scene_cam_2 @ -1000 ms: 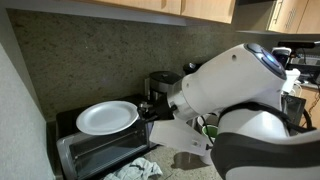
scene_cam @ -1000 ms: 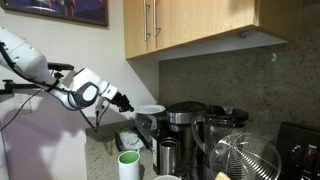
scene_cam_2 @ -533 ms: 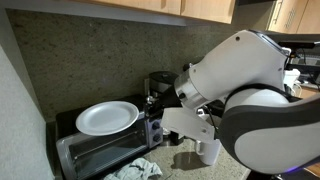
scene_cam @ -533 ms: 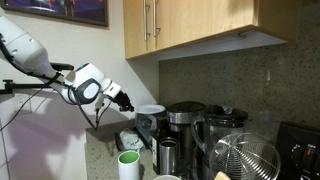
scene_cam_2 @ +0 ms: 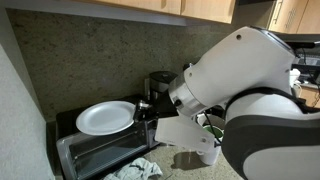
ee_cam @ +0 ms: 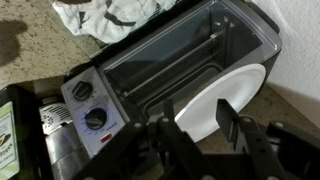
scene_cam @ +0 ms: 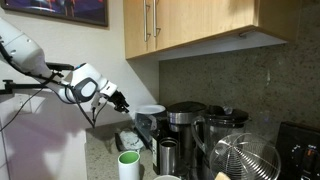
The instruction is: Remove the white plate from the top of the oven and put it inside the oven
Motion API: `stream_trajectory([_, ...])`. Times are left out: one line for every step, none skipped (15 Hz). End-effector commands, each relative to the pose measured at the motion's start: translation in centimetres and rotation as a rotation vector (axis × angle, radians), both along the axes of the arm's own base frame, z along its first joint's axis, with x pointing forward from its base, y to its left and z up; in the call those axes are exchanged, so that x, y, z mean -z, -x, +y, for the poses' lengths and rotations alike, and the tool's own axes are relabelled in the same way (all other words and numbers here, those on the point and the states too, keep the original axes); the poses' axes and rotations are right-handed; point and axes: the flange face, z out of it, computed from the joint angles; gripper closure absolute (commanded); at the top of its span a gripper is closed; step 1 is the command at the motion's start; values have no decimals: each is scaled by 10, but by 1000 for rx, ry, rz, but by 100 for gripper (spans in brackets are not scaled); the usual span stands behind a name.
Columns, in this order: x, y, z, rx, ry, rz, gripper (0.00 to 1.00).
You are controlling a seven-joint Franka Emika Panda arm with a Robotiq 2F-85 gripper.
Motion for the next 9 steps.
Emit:
stream_trajectory([0,0,0,1,0,0,51])
stream_trajectory([0,0,0,1,0,0,51])
stream_trajectory([0,0,0,1,0,0,51])
stream_trajectory([0,0,0,1,0,0,26])
stream_trajectory([0,-1,0,2,-1,6,25])
stream_trajectory([-2,-4,0,4,-4,9,19])
stream_trajectory([-4,-7,0,7,-19,10,11])
stream_trajectory([-5,-12,-1,21,-13,10,5])
stream_trajectory([-6,-16,-1,25,-29,10,0])
